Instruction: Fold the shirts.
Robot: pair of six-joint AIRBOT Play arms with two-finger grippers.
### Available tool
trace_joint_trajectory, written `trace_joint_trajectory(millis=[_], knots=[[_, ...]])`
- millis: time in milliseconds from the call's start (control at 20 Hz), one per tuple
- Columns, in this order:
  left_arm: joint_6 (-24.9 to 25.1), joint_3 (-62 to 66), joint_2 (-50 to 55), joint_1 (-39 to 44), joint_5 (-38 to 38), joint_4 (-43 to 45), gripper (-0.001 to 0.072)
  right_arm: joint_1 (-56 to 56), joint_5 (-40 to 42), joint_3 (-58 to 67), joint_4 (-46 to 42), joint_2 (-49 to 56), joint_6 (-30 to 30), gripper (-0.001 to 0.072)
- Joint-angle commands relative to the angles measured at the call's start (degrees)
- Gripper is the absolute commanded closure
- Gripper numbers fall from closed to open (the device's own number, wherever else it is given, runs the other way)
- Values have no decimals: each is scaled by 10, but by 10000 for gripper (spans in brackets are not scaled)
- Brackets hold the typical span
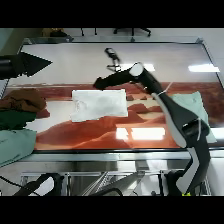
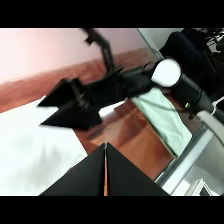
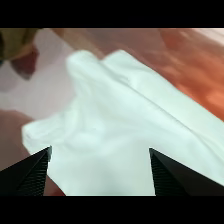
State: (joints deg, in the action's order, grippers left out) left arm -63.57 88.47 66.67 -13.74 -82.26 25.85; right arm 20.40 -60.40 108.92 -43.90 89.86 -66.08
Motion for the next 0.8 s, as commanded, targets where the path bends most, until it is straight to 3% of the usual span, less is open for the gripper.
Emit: trace_joint_trajectory(millis=[0, 250, 600, 650, 700, 750], knots=[[6, -7, -5, -1, 1, -1, 695, -121, -139, -21, -94, -5, -92, 17], [6, -7, -5, -1, 1, -1, 695, -138, -136, -100, -88, 53, -92, 17], [6, -7, 0, 0, 3, 0, 694, -123, -131, -101, 82, 130, -40, 23], [6, -7, 2, 0, 2, -1, 695, -116, -131, -101, 98, 130, -29, 99], [5, -7, 5, 0, 1, -1, 695, -111, -133, -101, 121, 128, -15, 333], [5, -7, 9, 0, 1, -1, 695, -107, -136, -101, 141, 123, -4, 494]])
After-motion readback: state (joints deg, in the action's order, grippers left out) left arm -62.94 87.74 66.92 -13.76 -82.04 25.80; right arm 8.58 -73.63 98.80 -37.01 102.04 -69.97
